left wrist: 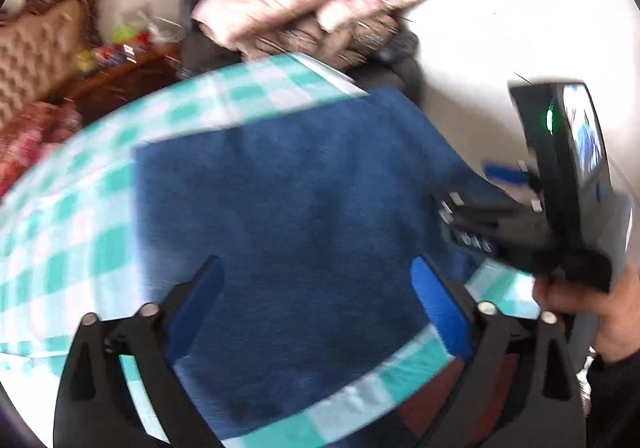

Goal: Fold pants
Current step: 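Open both tools and release the folded jeans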

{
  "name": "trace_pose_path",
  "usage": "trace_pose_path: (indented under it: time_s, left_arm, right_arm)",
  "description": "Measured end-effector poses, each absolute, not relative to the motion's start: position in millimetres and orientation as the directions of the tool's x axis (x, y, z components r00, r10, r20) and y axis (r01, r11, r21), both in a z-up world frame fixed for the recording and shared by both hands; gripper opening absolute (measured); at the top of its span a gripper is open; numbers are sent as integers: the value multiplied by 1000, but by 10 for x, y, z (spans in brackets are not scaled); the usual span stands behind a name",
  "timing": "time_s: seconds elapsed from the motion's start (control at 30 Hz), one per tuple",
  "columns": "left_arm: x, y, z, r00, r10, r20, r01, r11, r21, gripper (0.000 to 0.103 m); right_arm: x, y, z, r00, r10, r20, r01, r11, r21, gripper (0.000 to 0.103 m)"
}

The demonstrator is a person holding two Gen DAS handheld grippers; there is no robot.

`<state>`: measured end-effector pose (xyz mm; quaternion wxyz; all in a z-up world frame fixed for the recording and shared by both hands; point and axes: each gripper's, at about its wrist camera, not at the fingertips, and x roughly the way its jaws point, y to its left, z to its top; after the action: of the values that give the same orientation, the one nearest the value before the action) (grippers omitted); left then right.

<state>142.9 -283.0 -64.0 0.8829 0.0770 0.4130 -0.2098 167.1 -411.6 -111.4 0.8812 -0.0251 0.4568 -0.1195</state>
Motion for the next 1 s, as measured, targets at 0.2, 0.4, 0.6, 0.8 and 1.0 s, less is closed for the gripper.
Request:
trace_pose_path:
  time_s: [0.2, 0.4, 0.6, 0.8, 1.0]
  left_arm:
    - [1401, -2659, -570, 637, -310, -706, 434, 901, -5, 101]
    - [1345, -2620, -523, 597, -347, -724, 471, 882, -34, 101]
    - [1304, -2554, -470, 584, -365, -725, 449, 889, -87, 101]
    - [1238, -2489, -339, 585, -397, -707, 447, 885, -127, 101]
    - [1179, -2458, -232, 620, -388, -682, 440, 892, -107, 101]
  right_arm:
    - [1413, -4190, -1051, 543, -274, -794, 260, 954, -152, 74]
    - [1086, -4124, -853, 531, -292, -795, 321, 938, -130, 74]
    - [879, -3951, -600, 554, -320, -768, 338, 930, -144, 75]
    - [811, -3830, -473, 576, -318, -753, 335, 932, -137, 75]
    - [806, -3768, -438, 581, -314, -751, 329, 934, -137, 75]
